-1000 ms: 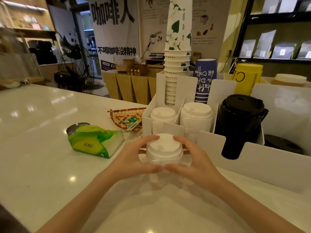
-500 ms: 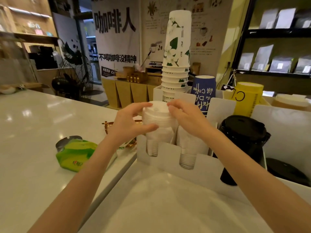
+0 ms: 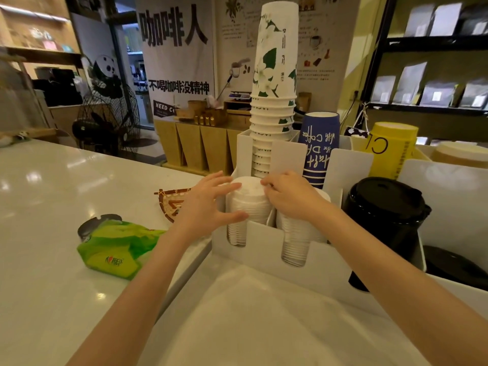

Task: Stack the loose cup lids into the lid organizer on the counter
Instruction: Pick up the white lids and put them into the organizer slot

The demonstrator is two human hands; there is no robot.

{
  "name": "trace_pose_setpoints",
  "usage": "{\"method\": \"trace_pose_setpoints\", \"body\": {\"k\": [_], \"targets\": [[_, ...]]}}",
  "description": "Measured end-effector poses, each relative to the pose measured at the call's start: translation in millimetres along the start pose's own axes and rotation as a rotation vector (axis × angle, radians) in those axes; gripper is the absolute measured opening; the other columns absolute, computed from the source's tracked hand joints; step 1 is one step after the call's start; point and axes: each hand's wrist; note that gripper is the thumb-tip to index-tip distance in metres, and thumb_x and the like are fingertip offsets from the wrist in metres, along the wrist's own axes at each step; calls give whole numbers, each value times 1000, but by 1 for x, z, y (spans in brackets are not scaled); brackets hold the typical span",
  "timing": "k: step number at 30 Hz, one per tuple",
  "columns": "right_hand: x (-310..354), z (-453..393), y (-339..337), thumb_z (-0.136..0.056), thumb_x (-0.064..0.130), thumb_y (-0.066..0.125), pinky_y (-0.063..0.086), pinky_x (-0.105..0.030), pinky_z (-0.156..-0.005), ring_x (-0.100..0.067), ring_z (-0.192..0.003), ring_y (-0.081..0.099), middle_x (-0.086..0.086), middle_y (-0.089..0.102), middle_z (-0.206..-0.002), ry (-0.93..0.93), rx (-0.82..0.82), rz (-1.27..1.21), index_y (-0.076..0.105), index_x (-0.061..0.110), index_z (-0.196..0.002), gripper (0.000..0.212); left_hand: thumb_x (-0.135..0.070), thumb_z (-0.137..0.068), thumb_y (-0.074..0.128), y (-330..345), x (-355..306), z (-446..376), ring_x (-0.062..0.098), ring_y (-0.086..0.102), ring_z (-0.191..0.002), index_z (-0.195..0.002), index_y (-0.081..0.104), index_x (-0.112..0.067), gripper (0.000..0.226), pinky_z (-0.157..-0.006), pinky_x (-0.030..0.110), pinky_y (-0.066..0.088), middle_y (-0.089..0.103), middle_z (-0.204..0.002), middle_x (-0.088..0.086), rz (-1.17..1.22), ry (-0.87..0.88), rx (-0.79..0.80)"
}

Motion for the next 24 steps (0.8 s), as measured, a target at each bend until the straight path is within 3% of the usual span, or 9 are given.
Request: {"method": "trace_pose_setpoints", "body": {"k": [6,10,19,24], "targets": [[6,4,-3,-92,23,31,36,-44,-98,-31,-113,44,-16,56,-119,-14,15,142,55,10,-112,34,-42,-65,72,-5,0,-9,15,34,-126,-123,50,-29,64,-106,41,27,46,-135,-3,3,-24,77],[12,6,0,-93,24,30,36,-42,-85,-29,-102,46,-14,60,-102,-37,-20,242,50,12,-80,27,-40,-64,74,-6,2,-7,17,35,-127,-123,50,-30,64,-107,44,26,47,-137,-3,3,-66,108],[18,8,6,-89,23,43,33,-41,-92,-27,-109,42,-10,58,-114,-98,-80,519,58,11,-103,24,-38,-72,67,3,1,8,20,29,-132,-128,45,-24,61,-111,47,26,43,-141,0,-115,40,43],[19,17,11,-87,25,49,33,-40,-93,-27,-108,44,-10,58,-115,-187,-210,531,58,10,-107,26,-35,-73,67,4,-1,11,18,35,-128,-131,41,-23,64,-106,38,28,44,-140,1,-109,33,64]]}}
Point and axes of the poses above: each hand's wrist, its own z-axis away from the middle knuckle, its own y-axis out of the palm, x = y × z
